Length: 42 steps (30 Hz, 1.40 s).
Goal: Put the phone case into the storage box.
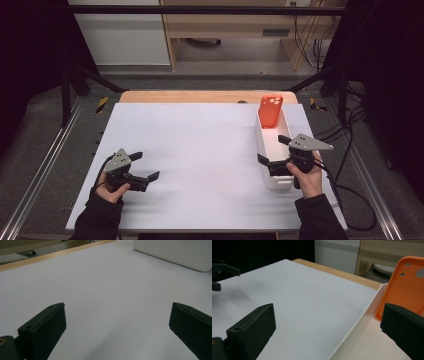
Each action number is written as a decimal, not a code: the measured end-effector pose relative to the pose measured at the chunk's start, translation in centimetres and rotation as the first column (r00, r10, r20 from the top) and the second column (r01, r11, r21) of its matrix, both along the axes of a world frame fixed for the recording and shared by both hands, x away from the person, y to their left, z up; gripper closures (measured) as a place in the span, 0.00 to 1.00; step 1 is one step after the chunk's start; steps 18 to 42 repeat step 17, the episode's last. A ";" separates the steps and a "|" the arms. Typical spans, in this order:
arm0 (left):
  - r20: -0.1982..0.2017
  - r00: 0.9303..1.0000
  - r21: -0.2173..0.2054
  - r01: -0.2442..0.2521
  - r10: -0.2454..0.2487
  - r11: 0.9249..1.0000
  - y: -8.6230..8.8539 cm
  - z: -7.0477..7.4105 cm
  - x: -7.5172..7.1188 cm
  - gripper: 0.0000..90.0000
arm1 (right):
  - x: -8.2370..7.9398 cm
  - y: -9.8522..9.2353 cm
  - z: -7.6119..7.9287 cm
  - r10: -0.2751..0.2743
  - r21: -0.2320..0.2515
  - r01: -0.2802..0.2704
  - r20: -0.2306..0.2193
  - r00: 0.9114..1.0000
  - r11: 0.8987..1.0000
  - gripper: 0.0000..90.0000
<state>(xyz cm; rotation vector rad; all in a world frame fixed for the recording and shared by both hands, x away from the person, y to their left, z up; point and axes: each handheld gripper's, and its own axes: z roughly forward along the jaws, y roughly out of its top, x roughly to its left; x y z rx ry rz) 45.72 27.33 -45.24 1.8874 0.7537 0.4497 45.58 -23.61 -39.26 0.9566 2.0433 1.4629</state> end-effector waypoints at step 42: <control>0.016 1.000 -0.002 0.009 -0.009 1.000 0.0 0.2 -0.2 0.00 | -2.3 -2.8 -3.5 -0.009 -0.010 0.009 0.027 1.000 1.000 0.01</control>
